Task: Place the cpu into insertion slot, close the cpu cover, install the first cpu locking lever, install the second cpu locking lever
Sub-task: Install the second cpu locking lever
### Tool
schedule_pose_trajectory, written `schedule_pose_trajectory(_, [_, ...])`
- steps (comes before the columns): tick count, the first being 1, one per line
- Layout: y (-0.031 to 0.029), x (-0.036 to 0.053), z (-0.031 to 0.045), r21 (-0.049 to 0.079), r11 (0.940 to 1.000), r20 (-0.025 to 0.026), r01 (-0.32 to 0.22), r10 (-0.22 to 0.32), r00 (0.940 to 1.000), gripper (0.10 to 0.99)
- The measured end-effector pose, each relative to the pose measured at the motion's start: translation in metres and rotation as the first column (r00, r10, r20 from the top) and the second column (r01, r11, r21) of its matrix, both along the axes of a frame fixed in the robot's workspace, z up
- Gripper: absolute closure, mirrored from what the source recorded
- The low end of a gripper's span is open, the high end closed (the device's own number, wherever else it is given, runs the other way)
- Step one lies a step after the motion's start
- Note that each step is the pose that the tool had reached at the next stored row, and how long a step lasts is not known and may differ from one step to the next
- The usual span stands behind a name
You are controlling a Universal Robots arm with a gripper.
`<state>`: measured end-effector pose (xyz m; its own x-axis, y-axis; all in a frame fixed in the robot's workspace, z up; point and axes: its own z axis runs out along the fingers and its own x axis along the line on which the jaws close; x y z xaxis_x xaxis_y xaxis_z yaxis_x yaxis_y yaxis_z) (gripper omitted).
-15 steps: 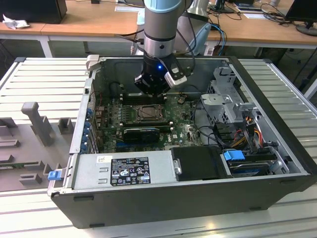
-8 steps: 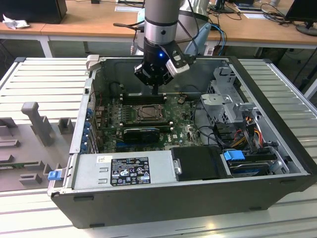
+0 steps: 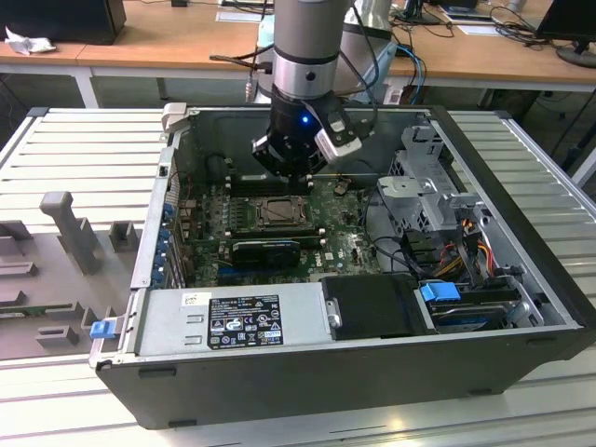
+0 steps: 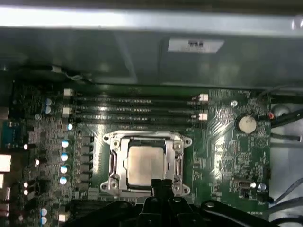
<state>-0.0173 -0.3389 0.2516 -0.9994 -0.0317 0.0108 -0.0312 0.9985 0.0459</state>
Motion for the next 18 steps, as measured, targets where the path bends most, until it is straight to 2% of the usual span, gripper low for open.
schedule_pose_trajectory(2, [-0.0098,-0.0002,-0.0054,0.002,1.0000,-0.0018,-0.003,0.003,1.0000,0.980])
schedule_pose_trajectory(5, [-0.0159,-0.0014,-0.0082,0.019,0.9998,-0.0016,-0.009,0.009,1.0000,0.980])
schedule_pose_trajectory(7, [-0.0236,-0.0042,-0.0101,0.043,0.9990,-0.0014,-0.012,0.012,0.9999,0.980])
schedule_pose_trajectory(9, [-0.0289,-0.0058,-0.0105,0.081,0.9966,-0.0009,-0.012,0.013,0.9999,0.980])
schedule_pose_trajectory(10, [-0.0306,-0.0064,-0.0106,0.090,0.9959,-0.0009,-0.013,0.013,0.9999,0.980])
schedule_pose_trajectory(11, [-0.0326,-0.0072,-0.0108,0.094,0.9954,-0.0008,-0.014,0.014,0.9999,0.980])
schedule_pose_trajectory(15, [-0.0440,-0.0108,-0.0117,0.096,0.9951,-0.0008,-0.024,0.024,0.9997,0.980])
schedule_pose_trajectory(18, [-0.0463,-0.0166,-0.0130,0.098,0.9942,-0.0006,-0.044,0.045,0.9990,0.980])
